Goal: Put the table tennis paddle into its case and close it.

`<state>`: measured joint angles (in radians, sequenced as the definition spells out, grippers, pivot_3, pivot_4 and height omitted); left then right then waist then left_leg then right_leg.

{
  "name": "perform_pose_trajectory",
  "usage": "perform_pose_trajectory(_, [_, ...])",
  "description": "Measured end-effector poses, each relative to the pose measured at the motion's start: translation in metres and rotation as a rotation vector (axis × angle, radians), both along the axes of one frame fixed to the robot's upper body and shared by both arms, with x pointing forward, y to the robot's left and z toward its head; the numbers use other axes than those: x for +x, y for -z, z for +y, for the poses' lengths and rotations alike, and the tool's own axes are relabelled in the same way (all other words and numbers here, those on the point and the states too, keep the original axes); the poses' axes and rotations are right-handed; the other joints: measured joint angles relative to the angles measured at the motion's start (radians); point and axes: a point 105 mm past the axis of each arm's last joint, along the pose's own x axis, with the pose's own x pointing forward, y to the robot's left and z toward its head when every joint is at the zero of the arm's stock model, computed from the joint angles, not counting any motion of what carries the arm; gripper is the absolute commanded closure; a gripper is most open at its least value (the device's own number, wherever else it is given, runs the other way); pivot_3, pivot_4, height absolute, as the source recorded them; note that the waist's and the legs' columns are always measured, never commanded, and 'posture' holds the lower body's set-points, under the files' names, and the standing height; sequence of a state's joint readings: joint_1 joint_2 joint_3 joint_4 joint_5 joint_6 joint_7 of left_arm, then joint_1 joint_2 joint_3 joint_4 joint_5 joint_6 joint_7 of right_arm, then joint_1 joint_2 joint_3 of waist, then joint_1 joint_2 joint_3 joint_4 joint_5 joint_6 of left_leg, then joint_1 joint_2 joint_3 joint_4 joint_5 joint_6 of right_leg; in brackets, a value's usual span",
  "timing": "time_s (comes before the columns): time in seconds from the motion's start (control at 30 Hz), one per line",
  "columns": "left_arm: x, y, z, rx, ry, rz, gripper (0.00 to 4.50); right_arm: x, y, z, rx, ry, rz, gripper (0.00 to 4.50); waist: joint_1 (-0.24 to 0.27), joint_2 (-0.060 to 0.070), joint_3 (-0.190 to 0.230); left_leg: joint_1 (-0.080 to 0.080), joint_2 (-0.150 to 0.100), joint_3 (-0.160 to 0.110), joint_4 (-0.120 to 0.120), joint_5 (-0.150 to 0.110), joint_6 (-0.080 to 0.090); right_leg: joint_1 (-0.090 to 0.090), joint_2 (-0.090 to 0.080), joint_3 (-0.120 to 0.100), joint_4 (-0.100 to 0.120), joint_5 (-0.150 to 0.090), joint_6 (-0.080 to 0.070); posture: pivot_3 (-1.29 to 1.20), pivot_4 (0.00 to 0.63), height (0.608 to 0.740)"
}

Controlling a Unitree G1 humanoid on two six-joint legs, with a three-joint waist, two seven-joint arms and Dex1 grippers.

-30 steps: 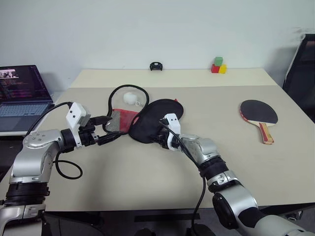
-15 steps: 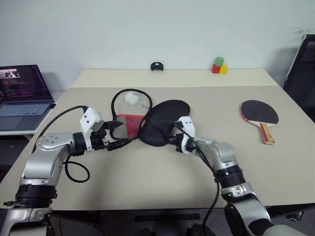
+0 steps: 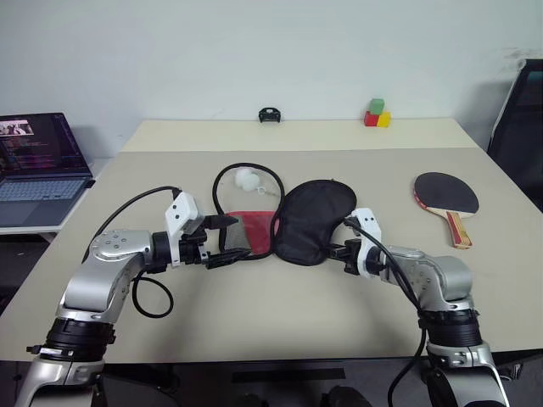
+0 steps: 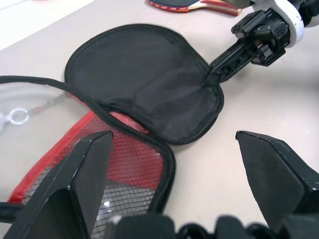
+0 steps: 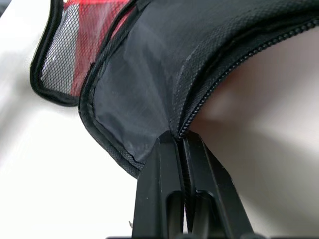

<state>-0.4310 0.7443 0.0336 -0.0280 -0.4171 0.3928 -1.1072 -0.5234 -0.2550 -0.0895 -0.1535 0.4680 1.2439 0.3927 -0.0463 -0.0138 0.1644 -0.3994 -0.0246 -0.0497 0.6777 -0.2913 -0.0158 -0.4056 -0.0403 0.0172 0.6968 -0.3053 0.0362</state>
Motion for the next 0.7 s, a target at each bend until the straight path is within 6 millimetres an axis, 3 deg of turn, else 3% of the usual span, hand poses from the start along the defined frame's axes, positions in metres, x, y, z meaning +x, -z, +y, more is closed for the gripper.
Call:
perform_pose_trajectory(0.3, [0.001, -0.002, -0.013, -0.009, 0.055, -0.002, 0.18, -0.002, 0.001, -0.046, -0.083, 0.057, 0.025, 4.47, 0.007, 0.000, 0.000, 0.000, 0.000, 0.001, 0.001, 0.000, 0.001, 0.001, 0.000, 0.000, 0.000, 0.000, 0.000, 0.00, 0.150, 0.740])
perform_pose_trajectory(0.7, [0.004, 0.002, -0.018, -0.012, 0.066, 0.012, 0.18, 0.029, -0.007, -0.081, -0.174, 0.077, 0.014, 4.47, 0.008, 0.000, 0.000, 0.000, 0.000, 0.001, 0.001, 0.000, 0.001, 0.001, 0.001, 0.000, 0.000, 0.000, 0.000, 0.00, 0.150, 0.740])
